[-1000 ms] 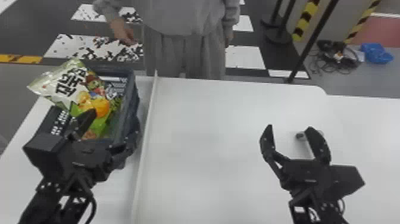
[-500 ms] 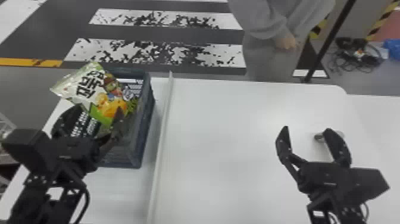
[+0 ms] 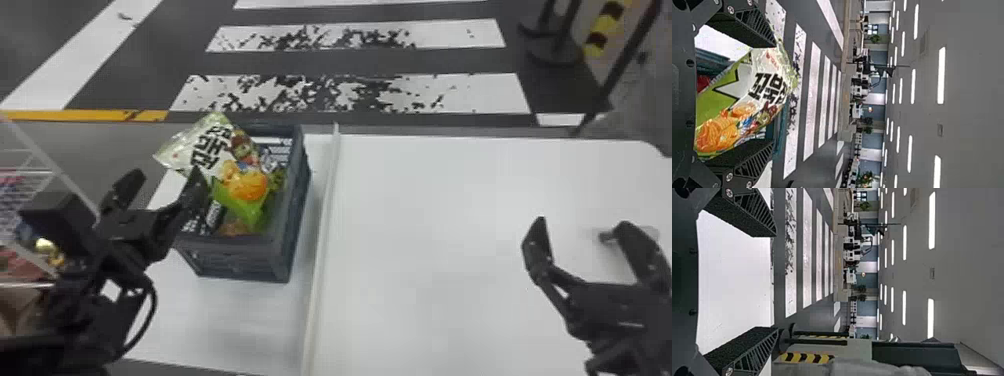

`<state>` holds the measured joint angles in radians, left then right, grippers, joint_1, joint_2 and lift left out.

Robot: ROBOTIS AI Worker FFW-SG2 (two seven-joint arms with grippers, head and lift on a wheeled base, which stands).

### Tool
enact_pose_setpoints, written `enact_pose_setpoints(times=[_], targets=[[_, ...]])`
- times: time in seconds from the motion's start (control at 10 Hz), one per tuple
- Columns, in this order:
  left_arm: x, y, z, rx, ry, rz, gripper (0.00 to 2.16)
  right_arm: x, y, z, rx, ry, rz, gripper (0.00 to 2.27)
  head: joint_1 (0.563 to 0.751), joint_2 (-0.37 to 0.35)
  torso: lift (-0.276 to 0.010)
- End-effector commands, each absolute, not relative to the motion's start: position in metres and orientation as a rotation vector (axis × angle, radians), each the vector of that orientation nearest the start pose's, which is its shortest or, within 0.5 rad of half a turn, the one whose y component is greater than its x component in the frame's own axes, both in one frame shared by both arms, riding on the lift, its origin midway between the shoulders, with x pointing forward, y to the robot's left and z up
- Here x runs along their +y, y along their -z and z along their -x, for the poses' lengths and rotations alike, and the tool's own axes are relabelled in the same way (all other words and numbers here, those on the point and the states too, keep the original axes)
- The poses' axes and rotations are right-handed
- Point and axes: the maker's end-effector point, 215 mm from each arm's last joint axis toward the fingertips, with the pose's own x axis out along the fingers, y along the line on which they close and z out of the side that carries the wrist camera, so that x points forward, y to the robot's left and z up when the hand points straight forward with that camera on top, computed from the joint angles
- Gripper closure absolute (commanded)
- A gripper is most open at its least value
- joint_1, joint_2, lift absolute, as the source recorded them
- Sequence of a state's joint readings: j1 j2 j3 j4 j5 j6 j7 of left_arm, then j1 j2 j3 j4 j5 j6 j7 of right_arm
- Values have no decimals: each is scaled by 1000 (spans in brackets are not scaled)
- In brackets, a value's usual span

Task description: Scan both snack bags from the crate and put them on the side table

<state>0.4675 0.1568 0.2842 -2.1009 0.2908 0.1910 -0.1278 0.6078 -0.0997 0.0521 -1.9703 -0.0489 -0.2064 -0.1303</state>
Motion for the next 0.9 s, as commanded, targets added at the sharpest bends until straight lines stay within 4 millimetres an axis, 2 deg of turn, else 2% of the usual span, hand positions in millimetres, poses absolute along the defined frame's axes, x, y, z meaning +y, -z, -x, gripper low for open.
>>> enact_pose_setpoints(times=[0.0, 0.2, 0.4, 0.6, 0.8], targets=[[380, 328, -468, 107, -47, 54, 147, -236, 364, -403, 7, 39, 5, 76, 695, 155, -87], [414, 333, -480, 108, -74, 86, 144, -234, 364, -404, 10, 36, 8, 76, 695, 182, -87], [435, 342, -497, 124, -65, 122, 140, -234, 368, -403, 23, 35, 14, 76, 695, 219, -87], [446, 355, -517, 167, -50, 143, 130, -234, 367, -404, 23, 35, 14, 76, 695, 243, -87], [440, 370, -544, 203, 3, 181, 103, -233, 368, -403, 26, 33, 17, 76, 695, 248, -87]])
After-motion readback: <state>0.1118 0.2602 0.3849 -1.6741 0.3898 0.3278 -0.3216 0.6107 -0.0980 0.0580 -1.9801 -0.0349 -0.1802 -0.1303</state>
